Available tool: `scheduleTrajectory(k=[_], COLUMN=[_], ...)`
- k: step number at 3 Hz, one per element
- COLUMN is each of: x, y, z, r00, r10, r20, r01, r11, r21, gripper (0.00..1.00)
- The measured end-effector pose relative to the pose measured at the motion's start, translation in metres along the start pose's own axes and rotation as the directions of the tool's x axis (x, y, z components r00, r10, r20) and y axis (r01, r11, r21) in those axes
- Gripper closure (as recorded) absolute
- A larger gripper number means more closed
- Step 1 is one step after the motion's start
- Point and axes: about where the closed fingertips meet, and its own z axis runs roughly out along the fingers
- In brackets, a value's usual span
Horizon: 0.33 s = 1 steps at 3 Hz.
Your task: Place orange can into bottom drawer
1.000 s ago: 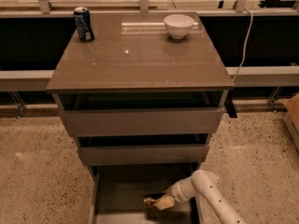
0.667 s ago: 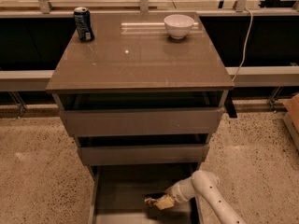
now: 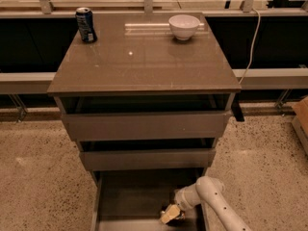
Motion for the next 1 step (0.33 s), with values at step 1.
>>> scheduleTrajectory(k=[1], x=[0.0], y=[0.0], z=[0.0], r00=[1.0], r10=[0.0], r20=[0.0], r01=[0.0], r11=[1.0], r21=[0.0], gripper=[0.0])
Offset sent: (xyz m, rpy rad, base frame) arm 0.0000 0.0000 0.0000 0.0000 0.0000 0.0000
